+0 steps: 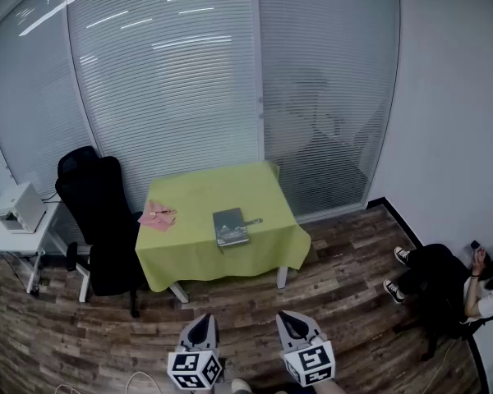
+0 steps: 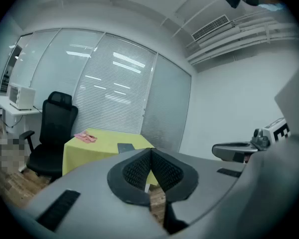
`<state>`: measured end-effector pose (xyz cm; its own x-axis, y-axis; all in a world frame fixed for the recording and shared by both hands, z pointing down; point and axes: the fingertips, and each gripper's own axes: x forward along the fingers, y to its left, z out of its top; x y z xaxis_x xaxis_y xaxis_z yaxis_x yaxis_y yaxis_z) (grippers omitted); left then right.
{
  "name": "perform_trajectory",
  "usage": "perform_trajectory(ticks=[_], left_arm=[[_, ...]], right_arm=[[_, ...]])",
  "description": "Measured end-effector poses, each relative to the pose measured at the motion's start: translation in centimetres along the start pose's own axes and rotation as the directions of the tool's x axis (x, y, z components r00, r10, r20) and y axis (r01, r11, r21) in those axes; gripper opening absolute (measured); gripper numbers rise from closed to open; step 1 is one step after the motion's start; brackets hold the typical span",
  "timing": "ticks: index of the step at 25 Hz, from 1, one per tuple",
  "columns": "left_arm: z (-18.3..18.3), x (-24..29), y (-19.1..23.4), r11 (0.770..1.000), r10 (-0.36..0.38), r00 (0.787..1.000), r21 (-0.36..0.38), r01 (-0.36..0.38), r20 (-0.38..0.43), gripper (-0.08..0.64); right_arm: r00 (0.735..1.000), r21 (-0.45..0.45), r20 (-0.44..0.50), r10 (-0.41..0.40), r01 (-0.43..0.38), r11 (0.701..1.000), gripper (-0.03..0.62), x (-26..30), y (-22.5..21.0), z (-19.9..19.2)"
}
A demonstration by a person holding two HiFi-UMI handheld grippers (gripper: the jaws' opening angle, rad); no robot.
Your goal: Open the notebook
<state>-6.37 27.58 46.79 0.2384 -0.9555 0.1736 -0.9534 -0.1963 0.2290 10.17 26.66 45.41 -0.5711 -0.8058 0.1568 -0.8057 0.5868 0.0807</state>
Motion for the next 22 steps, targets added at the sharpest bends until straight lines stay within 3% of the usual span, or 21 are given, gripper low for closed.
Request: perform_trajectory(ticks=[7, 22], left_arm=[[0.4, -0.9, 0.0, 1.0, 0.005, 1.0, -0.028, -0.005, 0.024, 0.025], [0.6, 0.4, -0.4, 1.0, 0.02, 1.0, 0.005, -0.02, 0.023, 0.026]], right_arm=[[1.0, 0.009, 0.003, 0.005, -0.005, 1.0, 0.012, -0.7, 0.2, 0.3], [1.0, 0.06, 0.015, 0.01, -0.011, 0.998, 0.012, -0.2, -1.2, 0.0]])
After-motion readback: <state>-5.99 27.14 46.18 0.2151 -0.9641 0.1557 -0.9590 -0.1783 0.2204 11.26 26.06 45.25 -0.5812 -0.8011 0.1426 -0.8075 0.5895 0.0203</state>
